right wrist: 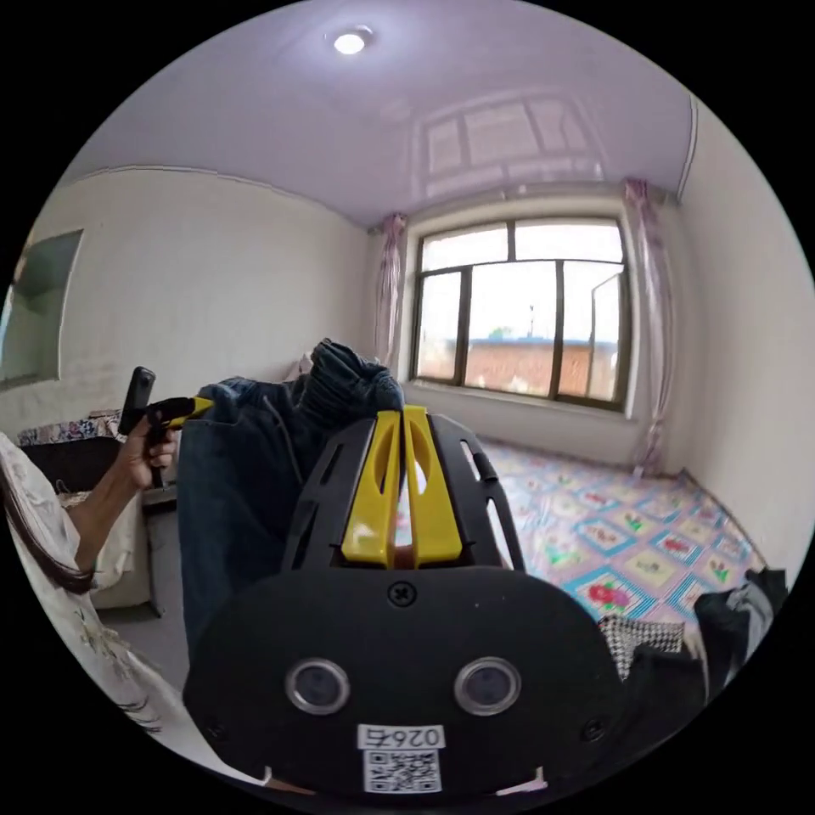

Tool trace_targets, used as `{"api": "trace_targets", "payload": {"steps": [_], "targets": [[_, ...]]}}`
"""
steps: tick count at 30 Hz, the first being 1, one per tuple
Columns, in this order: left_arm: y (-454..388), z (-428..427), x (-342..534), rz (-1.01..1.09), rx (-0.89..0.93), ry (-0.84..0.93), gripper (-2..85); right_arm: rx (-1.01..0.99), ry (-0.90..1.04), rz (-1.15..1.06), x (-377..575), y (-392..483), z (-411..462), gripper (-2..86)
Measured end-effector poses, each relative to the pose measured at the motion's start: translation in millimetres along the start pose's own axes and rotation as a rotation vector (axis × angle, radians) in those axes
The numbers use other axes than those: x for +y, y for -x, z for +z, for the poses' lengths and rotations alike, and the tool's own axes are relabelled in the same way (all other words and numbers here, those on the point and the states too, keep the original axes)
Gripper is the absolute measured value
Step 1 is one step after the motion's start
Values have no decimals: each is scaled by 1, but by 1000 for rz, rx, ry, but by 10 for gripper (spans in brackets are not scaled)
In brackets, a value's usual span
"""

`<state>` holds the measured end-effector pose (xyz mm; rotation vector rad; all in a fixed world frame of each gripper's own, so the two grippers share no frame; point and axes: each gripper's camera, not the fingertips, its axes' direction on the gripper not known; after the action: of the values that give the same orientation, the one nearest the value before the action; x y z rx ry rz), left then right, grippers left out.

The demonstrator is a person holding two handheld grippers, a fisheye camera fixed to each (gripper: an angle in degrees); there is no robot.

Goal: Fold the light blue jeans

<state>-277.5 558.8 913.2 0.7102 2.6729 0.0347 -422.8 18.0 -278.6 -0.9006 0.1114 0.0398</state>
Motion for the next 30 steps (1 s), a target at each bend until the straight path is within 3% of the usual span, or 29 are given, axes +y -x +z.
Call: {"api": "trace_targets", "payload": {"steps": [4,9,13,17,22,30], "targets": [[-89,-98,-23,245,-59,-109,-6,6,-248,-93,-81,75,-138,-11],[-225,-211,-43,571,-202,-224,-6,96,-390,-236,-153,167,-251,-11],[-277,-263,-70,644,-247,-261,-6,248,-468,-367,-211,245,-314,-11],[-304,-295,-114,648,-253,-241,-6,265,-511,-365,-263,271,-351,-11],[-285,-275,-161,610,-213,-169,-5,323,-503,-334,-312,279,-356,-10],[-105,-117,-187,290,73,-39,-4,331,-367,-322,-263,213,-246,-11]]}}
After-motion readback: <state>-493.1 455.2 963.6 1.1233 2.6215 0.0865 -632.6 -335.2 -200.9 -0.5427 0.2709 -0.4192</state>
